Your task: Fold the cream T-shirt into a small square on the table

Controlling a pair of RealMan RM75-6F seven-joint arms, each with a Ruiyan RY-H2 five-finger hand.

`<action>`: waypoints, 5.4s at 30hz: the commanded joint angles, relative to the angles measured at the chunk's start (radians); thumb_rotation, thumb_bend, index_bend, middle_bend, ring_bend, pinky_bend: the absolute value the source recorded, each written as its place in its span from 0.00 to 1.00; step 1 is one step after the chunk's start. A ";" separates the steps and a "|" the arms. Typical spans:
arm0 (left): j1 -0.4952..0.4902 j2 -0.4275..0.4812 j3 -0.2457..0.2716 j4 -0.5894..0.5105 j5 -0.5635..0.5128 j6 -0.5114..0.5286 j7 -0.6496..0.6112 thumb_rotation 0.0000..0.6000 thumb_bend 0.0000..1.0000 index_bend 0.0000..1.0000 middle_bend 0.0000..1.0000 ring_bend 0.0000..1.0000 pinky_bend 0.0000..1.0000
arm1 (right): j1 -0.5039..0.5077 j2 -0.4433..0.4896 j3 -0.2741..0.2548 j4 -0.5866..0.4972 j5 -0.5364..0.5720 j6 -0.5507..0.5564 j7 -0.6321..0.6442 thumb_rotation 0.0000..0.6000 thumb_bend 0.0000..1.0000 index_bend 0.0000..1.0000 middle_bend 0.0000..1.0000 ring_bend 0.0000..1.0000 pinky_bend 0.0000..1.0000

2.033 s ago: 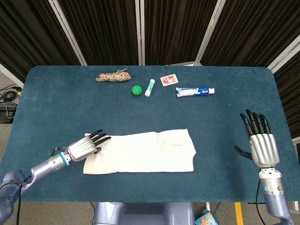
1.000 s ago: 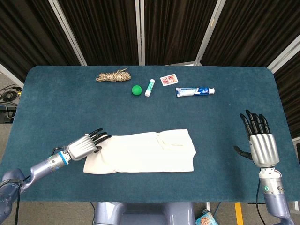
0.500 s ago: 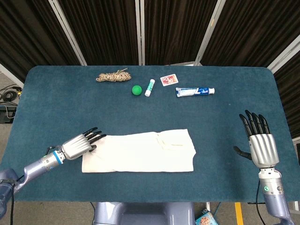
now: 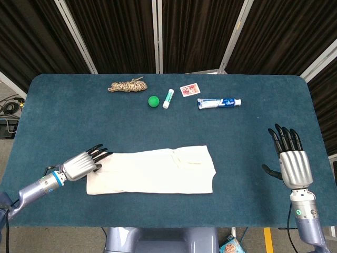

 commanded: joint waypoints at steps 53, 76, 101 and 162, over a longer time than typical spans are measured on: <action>-0.013 -0.069 -0.110 0.048 -0.076 0.103 -0.021 1.00 0.75 0.86 0.00 0.00 0.00 | -0.006 0.016 0.011 -0.014 0.009 0.004 0.022 1.00 0.00 0.04 0.00 0.00 0.00; -0.172 -0.197 -0.153 -0.036 -0.062 0.034 0.084 1.00 0.75 0.86 0.00 0.00 0.00 | -0.013 0.037 0.025 -0.022 0.024 0.011 0.057 1.00 0.00 0.05 0.00 0.00 0.00; -0.278 -0.248 -0.144 -0.068 -0.029 -0.016 0.128 1.00 0.75 0.86 0.00 0.00 0.00 | -0.015 0.045 0.032 -0.024 0.034 0.010 0.071 1.00 0.00 0.05 0.00 0.00 0.00; -0.185 -0.069 -0.125 -0.368 -0.090 -0.042 0.143 1.00 0.26 0.40 0.00 0.00 0.00 | -0.021 0.054 0.028 -0.044 0.017 0.025 0.073 1.00 0.00 0.06 0.00 0.00 0.00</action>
